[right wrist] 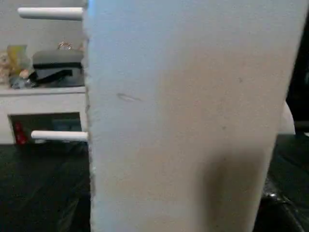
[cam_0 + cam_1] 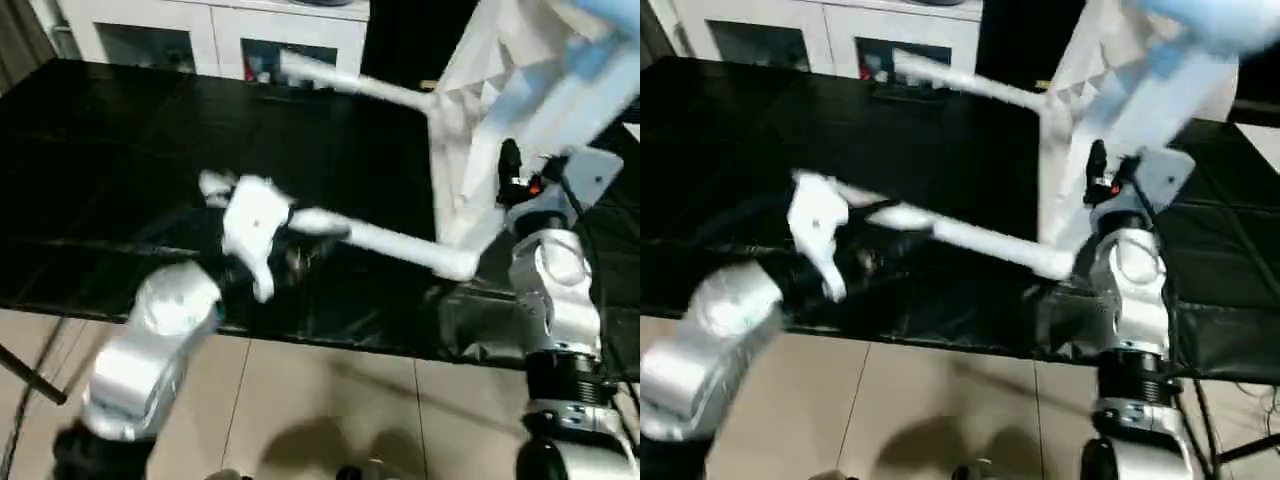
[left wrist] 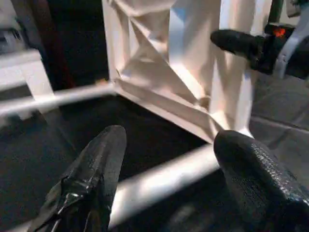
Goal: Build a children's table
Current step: Flip table
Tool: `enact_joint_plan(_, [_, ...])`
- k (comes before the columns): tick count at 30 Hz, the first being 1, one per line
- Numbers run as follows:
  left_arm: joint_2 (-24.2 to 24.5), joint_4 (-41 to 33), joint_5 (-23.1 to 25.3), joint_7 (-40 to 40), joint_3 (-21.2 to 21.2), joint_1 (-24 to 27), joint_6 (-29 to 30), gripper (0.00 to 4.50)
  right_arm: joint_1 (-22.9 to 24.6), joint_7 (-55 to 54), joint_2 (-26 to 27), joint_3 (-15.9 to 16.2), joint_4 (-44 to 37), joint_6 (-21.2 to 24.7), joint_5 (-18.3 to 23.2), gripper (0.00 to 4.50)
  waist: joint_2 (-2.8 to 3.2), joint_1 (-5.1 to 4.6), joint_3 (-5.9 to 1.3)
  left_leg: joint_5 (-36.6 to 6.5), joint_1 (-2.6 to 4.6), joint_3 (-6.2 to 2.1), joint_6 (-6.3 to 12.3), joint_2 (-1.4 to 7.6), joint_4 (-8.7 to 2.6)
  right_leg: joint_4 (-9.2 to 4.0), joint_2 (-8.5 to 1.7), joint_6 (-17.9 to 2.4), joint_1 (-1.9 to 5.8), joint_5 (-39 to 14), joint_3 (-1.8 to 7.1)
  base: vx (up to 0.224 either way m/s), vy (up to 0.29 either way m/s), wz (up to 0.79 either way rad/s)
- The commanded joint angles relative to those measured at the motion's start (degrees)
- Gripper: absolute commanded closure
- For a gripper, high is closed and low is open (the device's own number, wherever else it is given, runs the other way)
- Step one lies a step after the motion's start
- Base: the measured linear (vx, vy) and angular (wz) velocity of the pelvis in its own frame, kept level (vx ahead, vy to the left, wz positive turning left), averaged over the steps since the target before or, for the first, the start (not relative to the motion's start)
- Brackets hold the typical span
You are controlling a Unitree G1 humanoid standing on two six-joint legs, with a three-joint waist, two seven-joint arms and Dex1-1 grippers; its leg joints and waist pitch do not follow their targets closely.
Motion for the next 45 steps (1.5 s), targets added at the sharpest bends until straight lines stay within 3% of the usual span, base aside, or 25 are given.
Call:
enact_joint_plan(1, [1.2, -0.8, 2.55, 0.51, -0.66, -1.21, -0.81, 0.94, -1.56, 1.06, -2.09, -0.12, -6.93, -1.87, -0.32, 2.52, -0.64, 0.28, -4.33, -0.01, -0.15, -1.12, 4.01, 2.68, -3.53, -3.71, -3.79, -5.43, 4.21, -7.58, 4.02, 0.0, 0.0, 0.0])
enact_joint_plan(5, [5.64, -0.08, 8.67, 0.25, -2.03, -5.4, -3.7, 0.94, -0.38, 3.52, -2.95, 1.88, -7.49, -1.62, -0.81, 2.53, -0.92, 0.24, -4.66, 3.65, -0.28, -1.12, 6.1, 2.61, -3.19, -2.77, -3.72, -7.6, 4.36, -0.69, 4.11, 0.0, 0.0, 0.0])
enact_joint_plan(7, [6.61, 0.37, 10.38, 0.25, -2.17, -6.94, -5.37, 0.94, -0.23, 4.03, -2.83, 2.26, -7.36, -1.65, -0.68, 2.53, -0.76, 0.34, -4.87, 4.95, -0.35, -1.21, 6.85, 2.64, -3.03, -2.4, -3.86, -8.35, 4.38, 1.09, 4.16, 0.0, 0.0, 0.0])
enact_joint_plan(8, [8.62, 1.84, 14.37, 0.58, -2.17, -11.09, -10.62, 0.94, -0.06, 4.81, -2.64, 3.48, -7.08, -2.01, -1.19, 2.54, -1.0, 0.28, -4.63, 5.25, -0.5, -1.2, 7.52, 2.62, -3.02, -2.62, -3.77, -8.84, 4.23, 1.28, 4.07, 0.0, 0.0, 0.0])
enact_joint_plan(14, [11.87, 4.55, 21.3, 4.43, -0.12, -20.31, -22.1, 0.73, -0.61, 4.53, -3.57, 6.53, -6.24, -3.13, -5.35, 2.54, -1.06, 0.29, -4.36, 2.04, -0.57, -1.03, 4.74, 2.66, -2.99, -2.89, -4.01, -8.33, 4.32, -3.97, 4.33, 0.0, 0.0, 0.0])
enact_joint_plan(19, [13.1, 4.87, 23.64, 6.67, 1.19, -22.71, -27.78, 0.73, -0.93, 4.51, -3.82, 6.69, -6.11, -2.61, -6.13, 2.54, -1.27, 0.43, -4.18, -0.11, -0.59, -0.96, 2.81, 2.65, -3.07, -3.05, -3.98, -7.26, 4.19, -7.05, 4.44, 0.0, 0.0, 0.0])
enact_joint_plan(25, [15.13, 9.18, 28.17, 8.02, 1.29, -22.7, -29.37, 0.73, -1.33, 4.09, -4.3, 7.07, -5.68, -2.34, -6.53, 2.54, -1.46, 0.47, -4.17, -1.3, -0.55, -0.89, 2.04, 2.49, -3.06, -3.27, -3.79, -5.55, 3.92, -9.56, 4.43, 0.0, 0.0, 0.0])
enact_joint_plan(28, [15.59, 12.41, 29.61, 9.64, 2.25, -23.8, -28.19, 0.73, -1.52, 3.95, -4.6, 7.57, -5.96, -2.41, -7.46, 2.54, -1.39, 0.6, -4.25, -0.52, -0.48, -0.95, 1.9, 2.57, -3.09, -3.04, -3.83, -6.0, 3.83, -8.56, 4.4, 0.0, 0.0, 0.0])
enact_joint_plan(29, [15.89, 14.25, 30.57, 10.46, 2.6, -24.83, -28.62, 0.73, -1.54, 3.93, -4.83, 7.93, -6.2, -2.56, -8.05, 2.54, -1.82, 0.57, -4.26, -0.47, -0.57, -0.9, 2.05, 2.49, -3.08, -3.06, -3.78, -6.04, 3.89, -8.3, 4.39, 0.0, 0.0, 0.0])
enact_joint_plan(31, [16.03, 17.51, 31.46, 11.91, 3.05, -26.87, -30.43, 0.73, -1.58, 3.98, -5.01, 8.45, -6.4, -2.72, -8.76, 2.54, -1.81, 0.61, -4.34, 0.16, -0.61, -0.95, 2.35, 2.44, -3.03, -2.91, -3.86, -6.36, 3.98, -7.12, 4.42, 0.0, 0.0, 0.0])
enact_joint_plan(34, [15.35, 20.28, 31.11, 12.15, 3.23, -28.91, -32.26, 1.02, -1.57, 3.78, -4.99, 8.73, -6.47, -2.67, -8.87, 2.54, -1.73, 0.74, -4.33, 0.75, -0.65, -0.98, 2.88, 2.39, -3.04, -2.84, -3.98, -6.98, 4.04, -5.9, 4.4, 0.0, 0.0, 0.0])
enact_joint_plan(38, [15.04, 21.57, 30.72, 10.94, 2.64, -30.38, -32.53, 1.28, -1.47, 3.48, -5.21, 9.11, -6.72, -2.58, -9.28, 2.54, -1.19, 0.86, -4.43, 1.57, -0.53, -0.97, 3.26, 2.52, -2.98, -2.5, -4.07, -8.45, 3.98, -3.63, 4.46, 0.0, 0.0, 0.0])
enact_joint_plan(45, [14.72, 24.66, 31.3, 10.67, 2.04, -31.73, -34.33, 1.91, -1.3, 3.31, -5.96, 9.0, -7.42, -2.2, -9.17, 2.54, -1.21, 0.88, -4.4, 0.5, -0.49, -0.96, 3.08, 2.5, -3.0, -2.79, -4.01, -8.7, 4.04, -4.67, 4.44, 0.0, 0.0, 0.0])
